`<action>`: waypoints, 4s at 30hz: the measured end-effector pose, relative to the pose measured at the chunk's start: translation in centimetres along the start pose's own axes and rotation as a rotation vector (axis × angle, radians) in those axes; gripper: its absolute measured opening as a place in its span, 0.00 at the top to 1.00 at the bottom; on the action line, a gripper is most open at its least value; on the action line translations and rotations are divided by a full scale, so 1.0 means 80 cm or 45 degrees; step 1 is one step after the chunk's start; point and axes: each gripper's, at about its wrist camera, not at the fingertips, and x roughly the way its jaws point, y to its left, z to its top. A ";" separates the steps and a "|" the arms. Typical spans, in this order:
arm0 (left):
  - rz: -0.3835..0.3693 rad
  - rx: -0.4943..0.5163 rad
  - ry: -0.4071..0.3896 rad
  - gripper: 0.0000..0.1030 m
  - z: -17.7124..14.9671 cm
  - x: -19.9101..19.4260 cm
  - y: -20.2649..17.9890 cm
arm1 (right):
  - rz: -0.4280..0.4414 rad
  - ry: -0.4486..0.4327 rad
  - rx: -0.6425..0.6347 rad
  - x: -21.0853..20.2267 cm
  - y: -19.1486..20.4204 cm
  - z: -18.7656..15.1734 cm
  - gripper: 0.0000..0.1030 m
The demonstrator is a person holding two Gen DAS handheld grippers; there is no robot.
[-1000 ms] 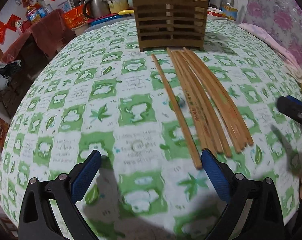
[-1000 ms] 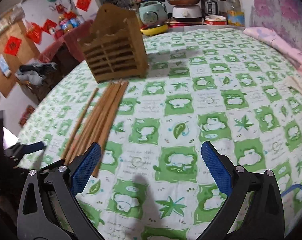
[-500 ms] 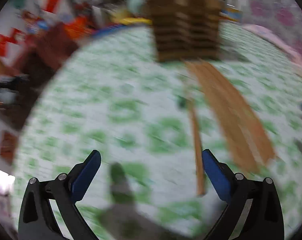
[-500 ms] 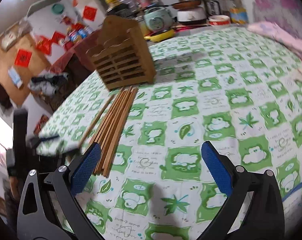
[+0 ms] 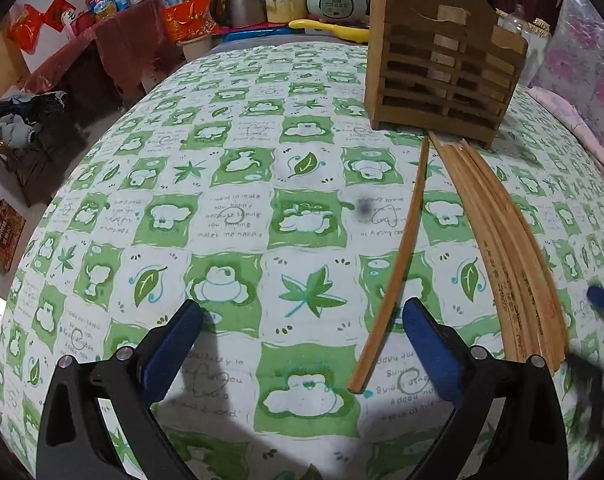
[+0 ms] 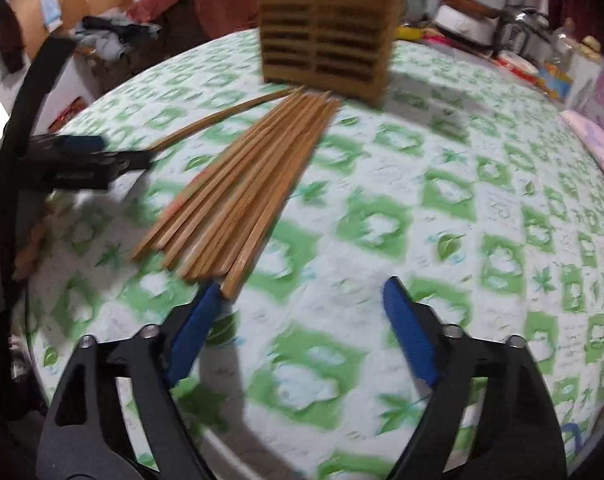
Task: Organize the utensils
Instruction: 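Close the left tool on one wooden chopstick while the right tool grasps another, then lift the chopsticks with the left tool while the right tool lifts its chopstick toward the holder, then lower the left tool's chopstick into the holder while the right tool inserts its own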
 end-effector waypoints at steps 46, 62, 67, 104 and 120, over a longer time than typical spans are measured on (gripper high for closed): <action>-0.245 0.162 -0.192 0.94 -0.053 -0.069 -0.040 | 0.099 -0.068 0.109 -0.010 -0.048 -0.004 0.73; -0.281 0.148 -0.336 0.94 -0.035 -0.146 -0.032 | 0.047 -0.357 0.069 -0.137 -0.050 0.003 0.94; -0.325 0.160 -0.427 0.94 0.007 -0.190 -0.043 | 0.087 -0.488 0.101 -0.179 -0.055 0.043 0.94; -0.367 0.173 -0.361 0.94 -0.003 -0.167 -0.036 | 0.158 -0.501 0.112 -0.167 -0.039 0.084 0.93; -0.329 0.124 -0.551 0.94 0.167 -0.254 -0.044 | 0.186 -0.649 0.177 -0.206 -0.069 0.173 0.94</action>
